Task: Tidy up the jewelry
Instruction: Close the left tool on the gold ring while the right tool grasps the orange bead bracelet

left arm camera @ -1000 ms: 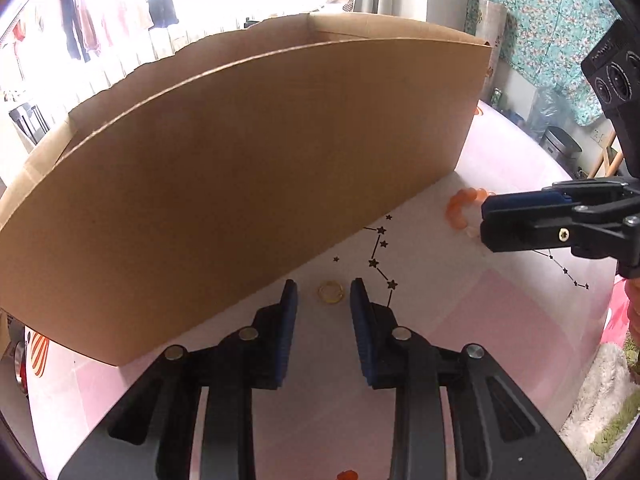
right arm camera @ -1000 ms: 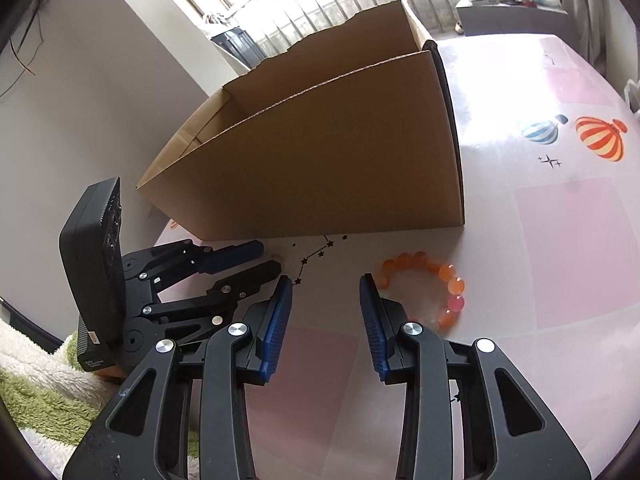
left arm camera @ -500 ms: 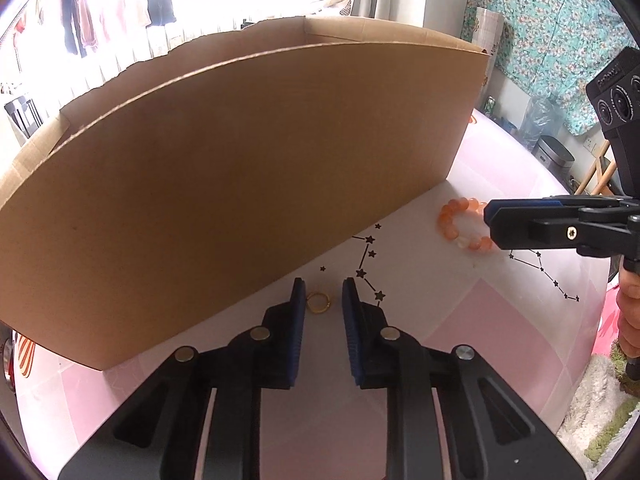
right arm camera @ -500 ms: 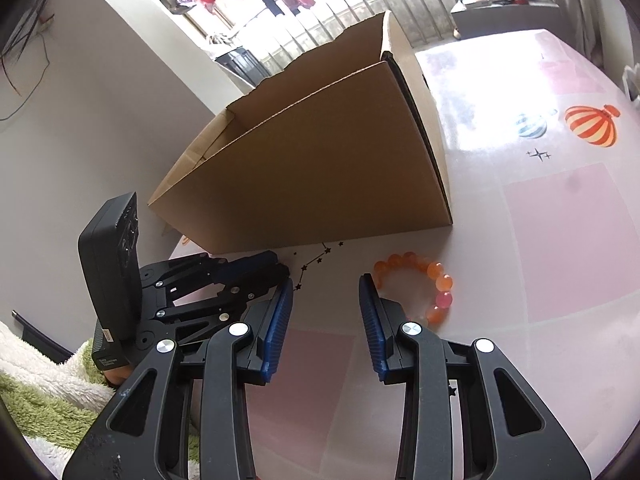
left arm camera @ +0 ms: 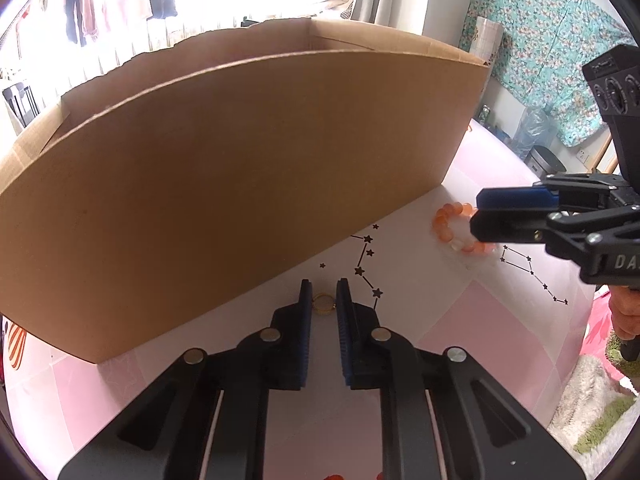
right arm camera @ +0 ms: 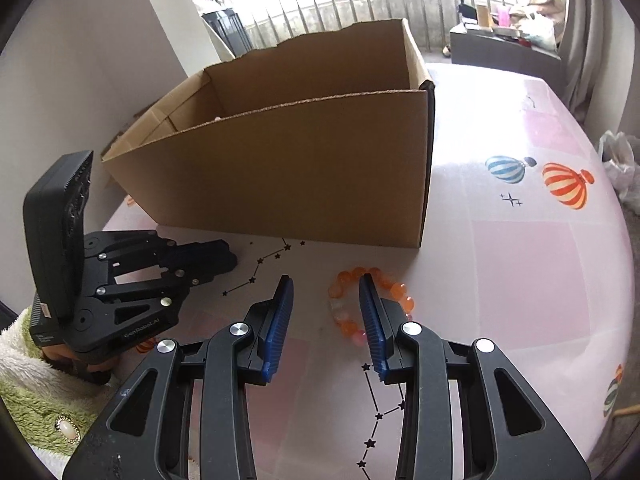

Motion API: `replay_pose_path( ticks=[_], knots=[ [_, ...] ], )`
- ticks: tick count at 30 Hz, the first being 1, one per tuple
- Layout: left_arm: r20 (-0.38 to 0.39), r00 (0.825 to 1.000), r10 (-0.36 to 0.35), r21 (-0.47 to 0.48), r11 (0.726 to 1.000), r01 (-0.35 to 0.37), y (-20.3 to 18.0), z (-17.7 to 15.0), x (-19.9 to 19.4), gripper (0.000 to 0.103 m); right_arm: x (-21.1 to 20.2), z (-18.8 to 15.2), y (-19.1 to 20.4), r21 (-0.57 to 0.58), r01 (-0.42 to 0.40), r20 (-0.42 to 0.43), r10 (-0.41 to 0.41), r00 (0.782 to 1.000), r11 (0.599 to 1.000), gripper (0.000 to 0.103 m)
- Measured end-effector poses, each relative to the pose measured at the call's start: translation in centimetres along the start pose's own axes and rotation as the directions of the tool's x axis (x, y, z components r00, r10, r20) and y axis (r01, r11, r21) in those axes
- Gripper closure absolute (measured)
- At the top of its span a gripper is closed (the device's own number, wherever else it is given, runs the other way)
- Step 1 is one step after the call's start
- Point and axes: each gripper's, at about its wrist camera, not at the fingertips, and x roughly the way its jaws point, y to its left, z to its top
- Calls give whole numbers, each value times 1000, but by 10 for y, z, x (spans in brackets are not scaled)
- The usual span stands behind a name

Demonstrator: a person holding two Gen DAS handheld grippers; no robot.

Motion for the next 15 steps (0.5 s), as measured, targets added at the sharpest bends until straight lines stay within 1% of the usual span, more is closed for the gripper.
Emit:
replay_pose_path(
  ticks=[3,7,11,15],
  knots=[
    [27,1000,-13,-12,1000,13,4,-2,-7,91,1,2,1,-35,53,-43,-55,998,998,69],
    [68,997,-33,-28,999,35,10,-6,-18,91,11,4,3,-59,96,-90,-101,991,994,69],
    [98,994,-42,-64,997,48,20,-16,-31,91,21,3,0,-57,121,-139,-128,982,991,71],
    [128,991,-27,-81,996,38,21,-20,-44,91,22,6,-2,-75,134,-148,-144,979,988,72]
  ],
)
